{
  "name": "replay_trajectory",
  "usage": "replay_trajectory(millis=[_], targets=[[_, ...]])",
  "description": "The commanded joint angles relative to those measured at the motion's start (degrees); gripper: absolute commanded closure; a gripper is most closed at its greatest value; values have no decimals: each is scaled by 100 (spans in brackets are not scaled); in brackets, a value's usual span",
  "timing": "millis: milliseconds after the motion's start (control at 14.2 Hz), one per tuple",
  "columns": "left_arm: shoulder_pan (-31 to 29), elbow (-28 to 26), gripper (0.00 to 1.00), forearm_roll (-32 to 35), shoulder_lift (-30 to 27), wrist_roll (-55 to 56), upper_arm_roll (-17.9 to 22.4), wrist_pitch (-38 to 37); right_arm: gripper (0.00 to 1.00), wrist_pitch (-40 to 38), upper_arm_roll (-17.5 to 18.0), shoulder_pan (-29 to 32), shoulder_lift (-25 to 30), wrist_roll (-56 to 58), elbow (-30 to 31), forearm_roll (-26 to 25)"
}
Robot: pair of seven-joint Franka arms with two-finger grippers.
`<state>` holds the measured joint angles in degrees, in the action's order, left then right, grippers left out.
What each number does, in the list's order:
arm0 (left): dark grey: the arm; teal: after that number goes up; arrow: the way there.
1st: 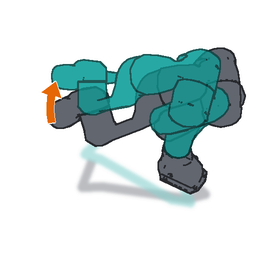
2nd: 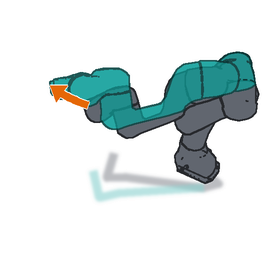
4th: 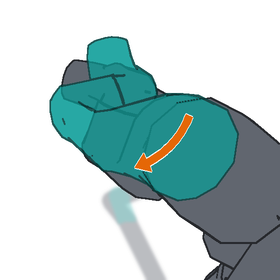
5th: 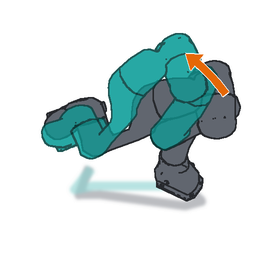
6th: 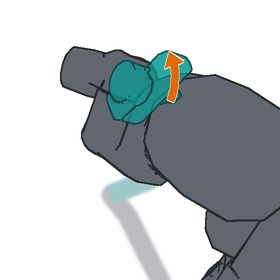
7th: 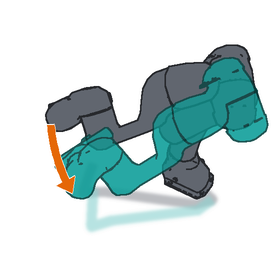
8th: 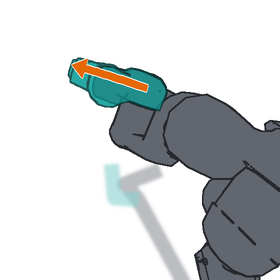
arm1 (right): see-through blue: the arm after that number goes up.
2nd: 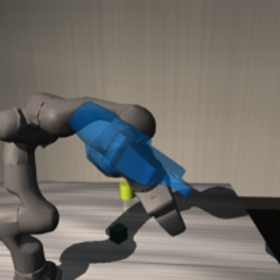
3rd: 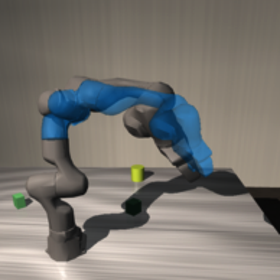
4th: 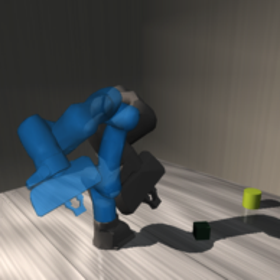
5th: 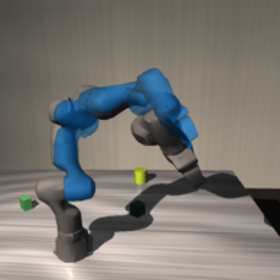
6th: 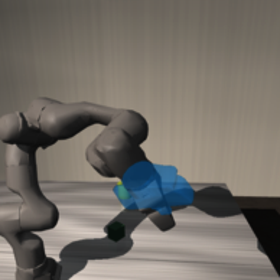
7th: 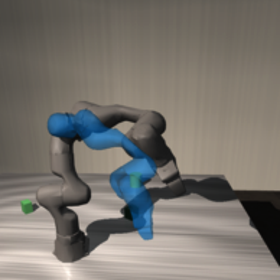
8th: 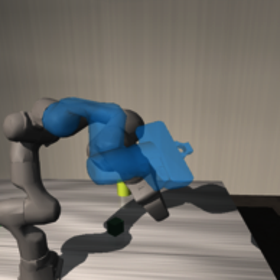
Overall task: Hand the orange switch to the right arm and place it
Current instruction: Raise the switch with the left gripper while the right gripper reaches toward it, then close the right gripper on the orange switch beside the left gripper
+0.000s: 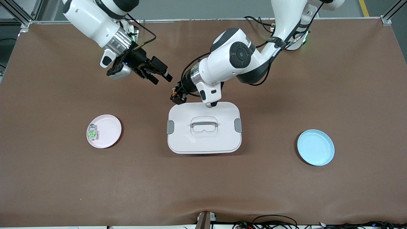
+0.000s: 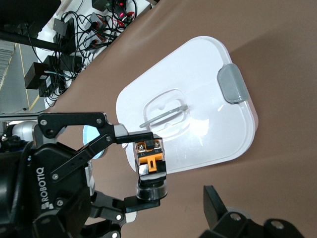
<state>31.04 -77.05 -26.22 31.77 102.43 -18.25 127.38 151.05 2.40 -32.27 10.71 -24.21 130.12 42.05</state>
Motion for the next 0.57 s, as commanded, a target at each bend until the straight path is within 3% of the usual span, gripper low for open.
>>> replay_trajectory(millis=[0, 495], targets=[[25, 32, 100, -23, -13, 84, 41, 24, 0, 398, -64, -218, -191, 293, 58, 303], [-2, 32, 100, -14, -13, 75, 50, 24, 0, 838, -64, -403, -622, 988, -4, 998]])
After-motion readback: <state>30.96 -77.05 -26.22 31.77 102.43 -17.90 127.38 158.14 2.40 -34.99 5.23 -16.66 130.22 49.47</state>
